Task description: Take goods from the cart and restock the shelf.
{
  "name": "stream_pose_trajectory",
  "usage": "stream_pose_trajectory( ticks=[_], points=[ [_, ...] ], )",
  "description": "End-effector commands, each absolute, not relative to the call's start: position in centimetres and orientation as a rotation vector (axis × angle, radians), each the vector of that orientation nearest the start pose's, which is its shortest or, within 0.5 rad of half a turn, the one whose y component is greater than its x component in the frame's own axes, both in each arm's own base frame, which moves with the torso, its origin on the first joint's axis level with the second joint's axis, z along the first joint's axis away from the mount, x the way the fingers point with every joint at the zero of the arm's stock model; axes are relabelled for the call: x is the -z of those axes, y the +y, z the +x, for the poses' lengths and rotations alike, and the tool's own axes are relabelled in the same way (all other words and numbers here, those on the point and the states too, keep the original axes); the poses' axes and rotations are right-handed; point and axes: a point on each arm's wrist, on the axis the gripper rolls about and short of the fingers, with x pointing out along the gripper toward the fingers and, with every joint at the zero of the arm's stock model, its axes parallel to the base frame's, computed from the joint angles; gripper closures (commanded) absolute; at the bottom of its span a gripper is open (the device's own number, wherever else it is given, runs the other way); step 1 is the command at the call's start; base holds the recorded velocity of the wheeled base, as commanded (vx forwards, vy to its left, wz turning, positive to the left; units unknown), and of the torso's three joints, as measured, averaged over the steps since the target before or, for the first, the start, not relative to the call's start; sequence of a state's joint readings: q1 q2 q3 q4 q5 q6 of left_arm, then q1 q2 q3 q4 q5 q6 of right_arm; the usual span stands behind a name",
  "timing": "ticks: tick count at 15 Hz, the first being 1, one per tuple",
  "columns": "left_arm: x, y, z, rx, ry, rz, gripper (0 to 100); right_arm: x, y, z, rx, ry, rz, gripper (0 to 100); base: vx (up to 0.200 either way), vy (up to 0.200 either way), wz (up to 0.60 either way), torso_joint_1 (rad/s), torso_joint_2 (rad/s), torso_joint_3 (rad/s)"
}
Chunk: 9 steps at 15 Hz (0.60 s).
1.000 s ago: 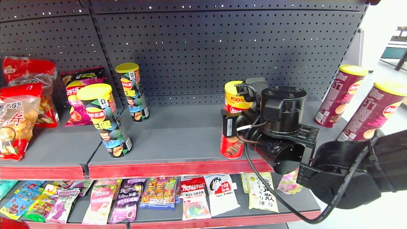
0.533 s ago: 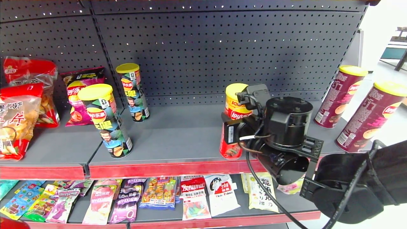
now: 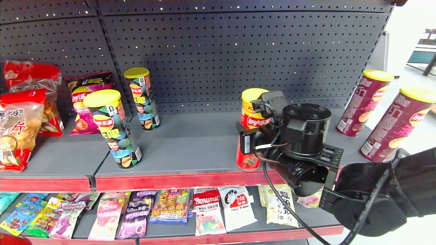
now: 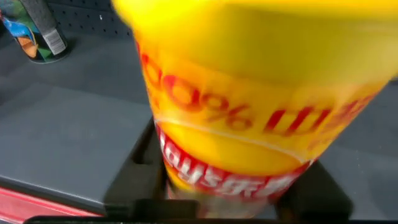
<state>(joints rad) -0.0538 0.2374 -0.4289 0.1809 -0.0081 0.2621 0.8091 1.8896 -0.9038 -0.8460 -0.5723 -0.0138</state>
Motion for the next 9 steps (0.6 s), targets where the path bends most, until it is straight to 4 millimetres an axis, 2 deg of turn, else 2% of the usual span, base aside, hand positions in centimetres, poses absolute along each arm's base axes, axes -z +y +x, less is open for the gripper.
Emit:
stream_pose_trajectory(
  ticks=[1, 5, 7, 9],
  points=[
    [-17.9, 0.2, -3.3, 0.057, -0.025, 0.262, 100, -16.8, 24.7, 25.1, -0.241, 0.092, -0.091, 0, 0.0, 0.0, 0.0, 0.0, 0.0, 0.0],
    [-17.7, 0.2, -3.2, 0.06, -0.019, 0.262, 100, -17.1, 24.6, 24.9, -0.237, 0.082, -0.082, 0, 0.0, 0.0, 0.0, 0.0, 0.0, 0.0],
    [-17.7, 0.2, -3.2, 0.06, -0.019, 0.262, 100, -18.0, 24.4, 23.5, -0.229, 0.064, -0.066, 0, 0.0, 0.0, 0.0, 0.0, 0.0, 0.0],
    [-17.7, 0.2, -3.3, 0.061, -0.02, 0.262, 100, -18.7, 24.6, 20.7, -0.276, 0.057, -0.056, 0, 0.0, 0.0, 0.0, 0.0, 0.0, 0.0]
  ],
)
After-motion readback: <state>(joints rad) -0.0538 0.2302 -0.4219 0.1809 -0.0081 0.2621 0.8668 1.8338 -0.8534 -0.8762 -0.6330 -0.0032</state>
